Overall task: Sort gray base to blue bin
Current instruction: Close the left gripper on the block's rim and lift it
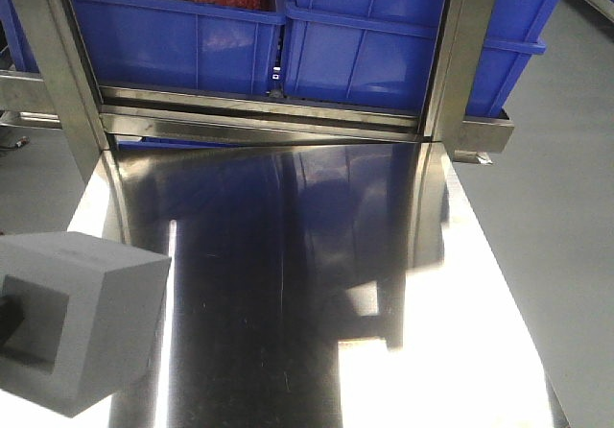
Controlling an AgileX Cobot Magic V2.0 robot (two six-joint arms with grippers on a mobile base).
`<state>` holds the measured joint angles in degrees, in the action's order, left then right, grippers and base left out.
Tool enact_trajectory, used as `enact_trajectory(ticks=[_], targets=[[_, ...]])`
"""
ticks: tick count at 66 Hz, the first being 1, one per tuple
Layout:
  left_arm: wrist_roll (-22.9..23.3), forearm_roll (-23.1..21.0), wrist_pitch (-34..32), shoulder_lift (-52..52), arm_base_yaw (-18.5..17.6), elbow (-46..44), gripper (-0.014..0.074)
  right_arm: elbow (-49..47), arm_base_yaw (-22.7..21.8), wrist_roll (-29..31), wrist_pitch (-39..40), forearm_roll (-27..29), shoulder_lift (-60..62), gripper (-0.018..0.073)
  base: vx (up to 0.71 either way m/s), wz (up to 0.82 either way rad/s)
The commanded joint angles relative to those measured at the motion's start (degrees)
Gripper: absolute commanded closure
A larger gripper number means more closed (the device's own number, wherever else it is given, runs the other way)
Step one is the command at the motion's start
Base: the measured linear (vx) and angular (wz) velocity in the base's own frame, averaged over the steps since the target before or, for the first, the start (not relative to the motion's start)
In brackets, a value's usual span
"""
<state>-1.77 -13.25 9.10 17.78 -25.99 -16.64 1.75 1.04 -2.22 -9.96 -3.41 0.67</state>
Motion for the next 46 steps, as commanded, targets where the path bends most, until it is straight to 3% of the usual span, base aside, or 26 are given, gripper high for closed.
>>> enact_trajectory(ticks=[1,46], targets=[[0.1,0.4,-7.5,-2.6,-0.5,0.1,0.0602,0.8,-0.3,0.3,4.3,-0.4,0.7,0.0568,0.0,0.0],[0.0,1.0,-7.0,-4.5,-0.5,1.9,0.0602,0.8,-0.3,0.3,4.3,-0.4,0.7,0.0568,0.0,0.0]])
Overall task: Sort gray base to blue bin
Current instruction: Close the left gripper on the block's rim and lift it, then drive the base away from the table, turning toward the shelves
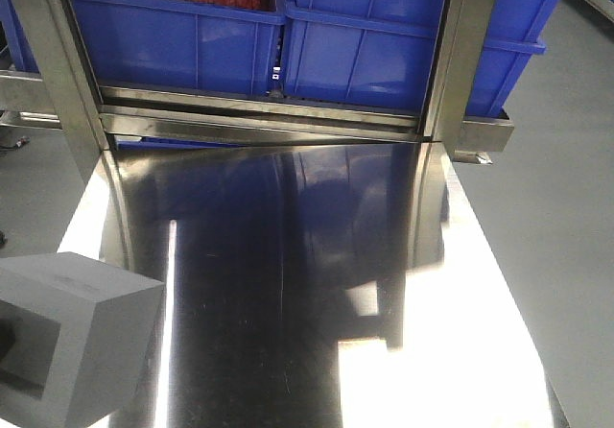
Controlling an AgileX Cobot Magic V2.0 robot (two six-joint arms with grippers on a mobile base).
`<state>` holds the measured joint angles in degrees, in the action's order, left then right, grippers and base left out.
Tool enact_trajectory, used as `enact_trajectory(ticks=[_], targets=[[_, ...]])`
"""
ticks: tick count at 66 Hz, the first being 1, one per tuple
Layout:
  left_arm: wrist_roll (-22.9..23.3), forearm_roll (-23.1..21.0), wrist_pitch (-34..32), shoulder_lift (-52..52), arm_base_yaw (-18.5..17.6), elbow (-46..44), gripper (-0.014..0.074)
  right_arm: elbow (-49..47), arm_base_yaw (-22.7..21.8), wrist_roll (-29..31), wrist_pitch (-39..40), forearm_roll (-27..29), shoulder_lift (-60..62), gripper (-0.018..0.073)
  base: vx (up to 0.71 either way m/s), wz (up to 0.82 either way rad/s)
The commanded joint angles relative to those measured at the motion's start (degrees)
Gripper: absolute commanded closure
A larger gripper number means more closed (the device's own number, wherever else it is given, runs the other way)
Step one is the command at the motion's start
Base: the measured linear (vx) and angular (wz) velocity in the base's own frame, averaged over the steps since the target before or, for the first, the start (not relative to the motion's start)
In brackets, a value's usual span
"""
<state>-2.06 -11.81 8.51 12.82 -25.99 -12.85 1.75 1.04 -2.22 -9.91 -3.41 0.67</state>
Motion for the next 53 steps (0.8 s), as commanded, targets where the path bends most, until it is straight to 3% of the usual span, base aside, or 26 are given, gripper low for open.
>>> enact_trajectory(ticks=[1,53], targets=[[0.3,-0.4,-6.4,0.5,-0.5,-1.9,0.0602,0.8,-0.3,0.3,4.2,-0.4,0.7,0.0568,0.0,0.0],[0.3,-0.4,-6.4,0.5,-0.5,-1.9,0.0602,0.8,-0.3,0.3,4.2,-0.4,0.7,0.0568,0.0,-0.06]])
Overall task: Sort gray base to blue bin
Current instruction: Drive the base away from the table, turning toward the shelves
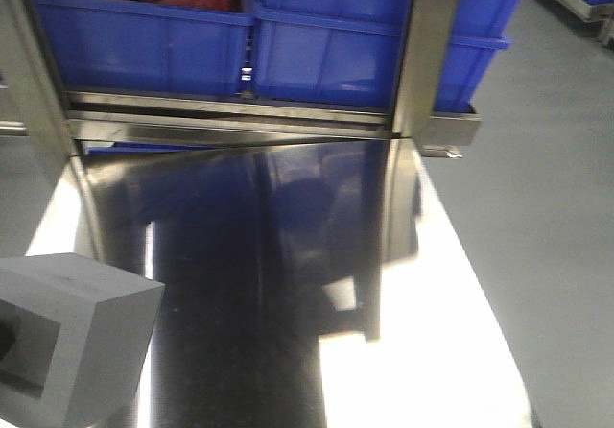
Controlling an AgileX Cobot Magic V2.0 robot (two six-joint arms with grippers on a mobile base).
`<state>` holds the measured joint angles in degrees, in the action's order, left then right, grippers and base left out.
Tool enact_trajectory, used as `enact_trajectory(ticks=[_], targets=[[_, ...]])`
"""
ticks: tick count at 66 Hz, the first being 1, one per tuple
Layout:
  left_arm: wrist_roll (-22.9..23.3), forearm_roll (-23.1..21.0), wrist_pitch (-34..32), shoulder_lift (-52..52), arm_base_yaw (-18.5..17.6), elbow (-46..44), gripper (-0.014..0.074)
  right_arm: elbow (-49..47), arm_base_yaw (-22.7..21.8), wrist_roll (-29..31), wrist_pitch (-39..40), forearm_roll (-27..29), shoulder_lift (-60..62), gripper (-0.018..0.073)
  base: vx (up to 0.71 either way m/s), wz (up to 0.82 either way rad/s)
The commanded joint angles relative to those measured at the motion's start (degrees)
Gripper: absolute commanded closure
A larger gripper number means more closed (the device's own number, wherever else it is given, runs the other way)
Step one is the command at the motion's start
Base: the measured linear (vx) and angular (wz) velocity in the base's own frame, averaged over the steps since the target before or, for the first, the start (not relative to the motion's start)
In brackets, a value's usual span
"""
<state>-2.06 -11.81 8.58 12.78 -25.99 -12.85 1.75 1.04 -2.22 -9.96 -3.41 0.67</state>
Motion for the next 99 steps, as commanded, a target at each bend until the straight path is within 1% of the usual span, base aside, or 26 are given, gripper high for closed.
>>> enact_trajectory(ticks=[1,19,99], targets=[[0.3,-0.4,-6.5,0.5,-0.5,-1.9,0.0602,0.8,-0.3,0.3,4.3,-0.4,0.7,0.0568,-0.03,-0.4],[0.3,-0.4,-6.5,0.5,-0.5,-1.9,0.0602,0.8,-0.3,0.3,4.3,-0.4,0.7,0.0568,-0.05,-0.58],[0.3,-0.4,-6.5,0.5,-0.5,-1.9,0.0602,0.8,-0.3,0.3,4.3,-0.4,0.7,0.0568,-0.09,-0.73]])
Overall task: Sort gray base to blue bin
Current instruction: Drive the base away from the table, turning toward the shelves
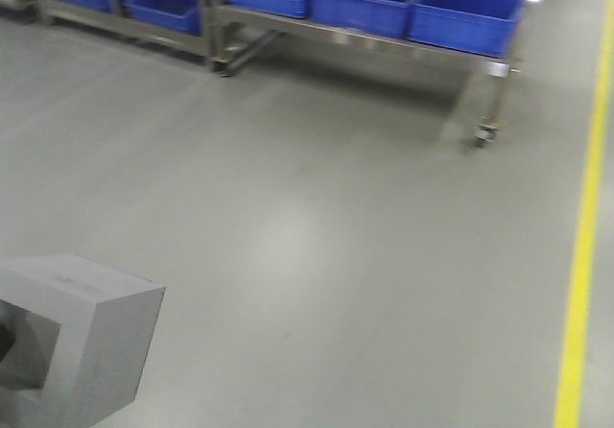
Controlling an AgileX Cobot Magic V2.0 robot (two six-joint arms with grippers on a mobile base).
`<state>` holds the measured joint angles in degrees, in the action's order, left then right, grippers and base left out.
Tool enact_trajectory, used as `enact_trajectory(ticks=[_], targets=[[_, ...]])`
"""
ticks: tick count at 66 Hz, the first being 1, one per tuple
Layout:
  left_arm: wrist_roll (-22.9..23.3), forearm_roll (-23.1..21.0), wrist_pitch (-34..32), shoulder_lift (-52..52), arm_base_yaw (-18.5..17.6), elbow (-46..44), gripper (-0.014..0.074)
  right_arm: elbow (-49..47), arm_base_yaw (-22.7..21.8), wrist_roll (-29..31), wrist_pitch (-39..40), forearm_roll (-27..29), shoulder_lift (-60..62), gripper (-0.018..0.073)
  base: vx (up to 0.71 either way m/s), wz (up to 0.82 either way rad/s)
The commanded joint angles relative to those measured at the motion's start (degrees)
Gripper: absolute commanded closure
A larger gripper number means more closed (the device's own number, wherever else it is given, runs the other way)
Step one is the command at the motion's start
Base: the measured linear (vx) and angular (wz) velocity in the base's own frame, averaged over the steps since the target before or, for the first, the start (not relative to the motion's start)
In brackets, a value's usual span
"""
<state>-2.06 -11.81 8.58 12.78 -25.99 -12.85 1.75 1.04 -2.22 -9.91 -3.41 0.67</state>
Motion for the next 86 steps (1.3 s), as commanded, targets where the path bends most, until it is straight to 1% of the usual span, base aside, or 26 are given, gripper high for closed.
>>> enact_trajectory(ticks=[1,27,43,66,86], targets=[[0.3,-0.4,-6.5,0.5,-0.5,-1.9,0.0602,0.8,-0.3,0.3,4.2,-0.4,0.7,0.0568,-0.02,-0.82],[0.3,-0.4,-6.5,0.5,-0.5,-1.9,0.0602,0.8,-0.3,0.3,4.2,-0.4,0.7,0.0568,0.02,-0.78],[0.3,-0.4,-6.5,0.5,-0.5,-1.9,0.0602,0.8,-0.3,0.3,4.2,-0.4,0.7,0.0568,0.08,-0.56],[0.3,-0.4,-6.5,0.5,-0.5,-1.9,0.0602,0.8,-0.3,0.3,4.2,-0.4,0.7,0.0568,0.15,-0.28],[0.3,-0.4,-6.5,0.5,-0.5,-1.9,0.0602,0.8,-0.3,0.3,4.2,-0.4,0.7,0.0568,0.27,0.0]])
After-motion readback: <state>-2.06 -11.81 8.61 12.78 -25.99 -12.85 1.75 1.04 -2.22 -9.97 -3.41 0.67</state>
